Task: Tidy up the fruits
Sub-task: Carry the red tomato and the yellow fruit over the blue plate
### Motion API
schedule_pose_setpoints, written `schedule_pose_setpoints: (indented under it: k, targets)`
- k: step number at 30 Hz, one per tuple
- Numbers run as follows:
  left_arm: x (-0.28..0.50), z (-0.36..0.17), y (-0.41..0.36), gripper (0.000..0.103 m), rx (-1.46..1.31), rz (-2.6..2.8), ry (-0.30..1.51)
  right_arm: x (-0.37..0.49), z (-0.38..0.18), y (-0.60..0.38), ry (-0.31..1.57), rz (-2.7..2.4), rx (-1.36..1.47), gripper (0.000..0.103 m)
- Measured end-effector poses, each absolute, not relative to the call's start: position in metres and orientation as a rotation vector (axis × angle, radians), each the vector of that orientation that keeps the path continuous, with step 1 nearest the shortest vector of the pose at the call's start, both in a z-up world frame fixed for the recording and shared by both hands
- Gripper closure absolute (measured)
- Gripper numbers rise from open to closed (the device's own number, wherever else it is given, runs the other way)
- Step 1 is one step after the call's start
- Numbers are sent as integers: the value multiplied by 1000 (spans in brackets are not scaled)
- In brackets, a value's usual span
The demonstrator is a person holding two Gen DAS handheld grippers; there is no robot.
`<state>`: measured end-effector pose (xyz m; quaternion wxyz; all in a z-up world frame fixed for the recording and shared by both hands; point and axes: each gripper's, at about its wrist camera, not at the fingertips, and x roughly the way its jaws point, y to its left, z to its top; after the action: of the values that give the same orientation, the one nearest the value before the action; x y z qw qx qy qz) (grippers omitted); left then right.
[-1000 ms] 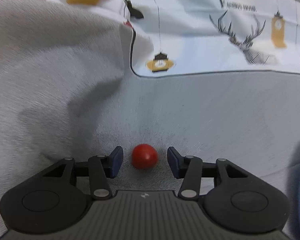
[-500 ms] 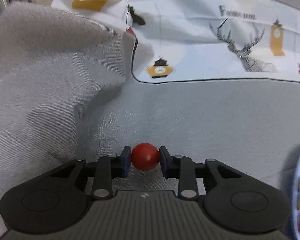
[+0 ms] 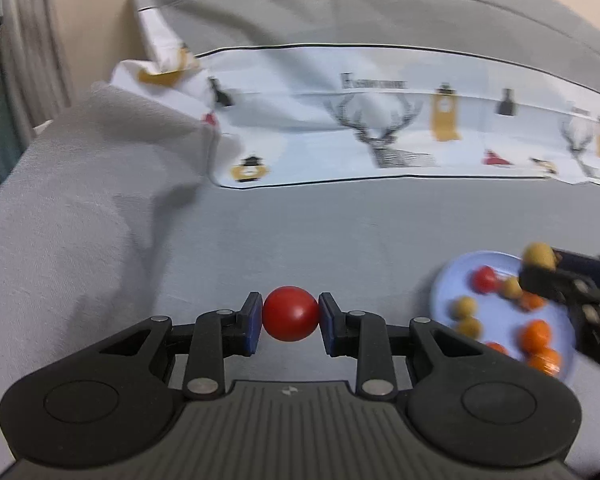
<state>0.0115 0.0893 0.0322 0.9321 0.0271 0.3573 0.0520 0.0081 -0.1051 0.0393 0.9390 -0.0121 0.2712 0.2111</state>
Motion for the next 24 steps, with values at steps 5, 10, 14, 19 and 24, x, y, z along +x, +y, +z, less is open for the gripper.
schedule_pose_setpoints:
  k: [5,10,14,19,24]
  targets:
    - [16,25,69,70,73,33,750,13,24,-145,560,339,120,75]
    - [30,18,65,70,24,-8,780,21,13,-153,571,316,119,75]
    - [36,13,57,70,29,-31,795,30,6,-156,588,302,96,75]
    - [40,10,53,70,2,-90,799,36,2,-163,608,225,102,75]
    - [40,6,38,70,16,-158,795,38,-2,-163,626,217,100,75]
